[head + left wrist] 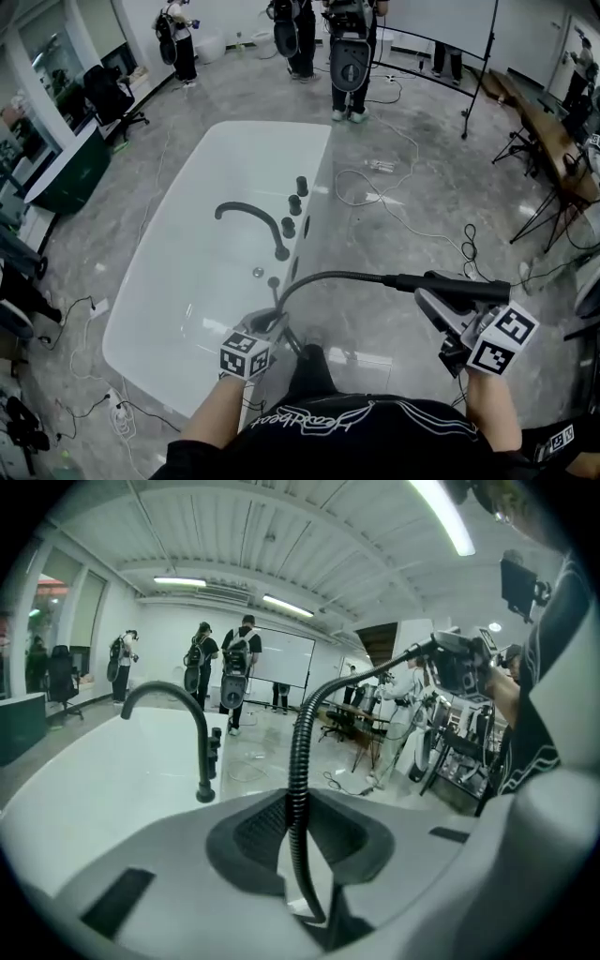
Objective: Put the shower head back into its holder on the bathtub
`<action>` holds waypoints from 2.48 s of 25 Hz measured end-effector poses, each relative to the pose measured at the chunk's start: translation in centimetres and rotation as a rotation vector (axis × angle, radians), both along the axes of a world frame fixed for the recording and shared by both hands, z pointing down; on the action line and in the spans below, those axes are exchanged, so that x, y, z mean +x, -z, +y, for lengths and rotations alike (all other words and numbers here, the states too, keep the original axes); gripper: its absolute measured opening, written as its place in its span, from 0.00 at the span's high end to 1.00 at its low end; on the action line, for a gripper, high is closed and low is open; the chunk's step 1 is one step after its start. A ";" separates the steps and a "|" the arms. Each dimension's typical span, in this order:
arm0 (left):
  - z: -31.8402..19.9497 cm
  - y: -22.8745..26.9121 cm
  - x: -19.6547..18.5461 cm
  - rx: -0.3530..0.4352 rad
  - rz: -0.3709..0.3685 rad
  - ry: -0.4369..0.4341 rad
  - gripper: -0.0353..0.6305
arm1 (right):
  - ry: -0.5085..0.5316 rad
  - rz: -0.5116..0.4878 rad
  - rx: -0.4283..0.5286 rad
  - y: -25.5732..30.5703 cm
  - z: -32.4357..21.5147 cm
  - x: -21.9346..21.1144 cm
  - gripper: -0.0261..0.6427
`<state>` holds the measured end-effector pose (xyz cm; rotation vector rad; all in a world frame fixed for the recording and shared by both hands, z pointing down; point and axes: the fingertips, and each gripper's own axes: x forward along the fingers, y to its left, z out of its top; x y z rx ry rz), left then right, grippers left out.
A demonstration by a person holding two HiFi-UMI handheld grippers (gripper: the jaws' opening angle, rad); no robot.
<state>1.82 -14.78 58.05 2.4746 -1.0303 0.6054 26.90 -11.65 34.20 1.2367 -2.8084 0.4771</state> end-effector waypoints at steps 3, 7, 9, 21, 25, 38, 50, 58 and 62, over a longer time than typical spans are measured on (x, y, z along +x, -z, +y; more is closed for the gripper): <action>-2.7 2.3 -1.7 0.050 -0.029 0.031 0.85 | -0.011 0.007 -0.022 -0.7 -1.6 -0.2 0.76; -5.4 4.8 -3.1 0.113 -0.059 0.048 0.85 | -0.020 0.017 -0.060 -2.0 -3.7 -0.8 0.76; -6.8 6.5 -3.7 0.152 -0.068 0.060 0.85 | -0.016 0.031 -0.063 -2.3 -4.7 -1.3 0.76; -13.9 17.1 -6.8 0.354 -0.074 0.123 0.85 | 0.037 -0.004 -0.004 -0.1 -9.2 -4.4 0.76; -15.5 19.8 -6.8 0.413 -0.098 0.118 0.85 | 0.043 0.003 0.015 0.6 -9.8 -4.4 0.76; -20.2 28.4 -4.4 0.624 -0.191 0.031 0.85 | 0.031 -0.028 0.100 4.4 -10.9 -4.3 0.76; -23.0 33.2 -4.2 0.721 -0.178 0.024 0.85 | 0.048 -0.024 0.157 7.4 -12.9 -5.0 0.76; -24.6 32.4 -7.9 0.676 -0.197 0.092 0.85 | 0.110 -0.040 0.129 7.3 -16.4 -7.0 0.76; -24.1 30.7 -10.3 0.650 -0.207 0.125 0.85 | 0.125 -0.053 0.097 5.9 -17.0 -8.5 0.76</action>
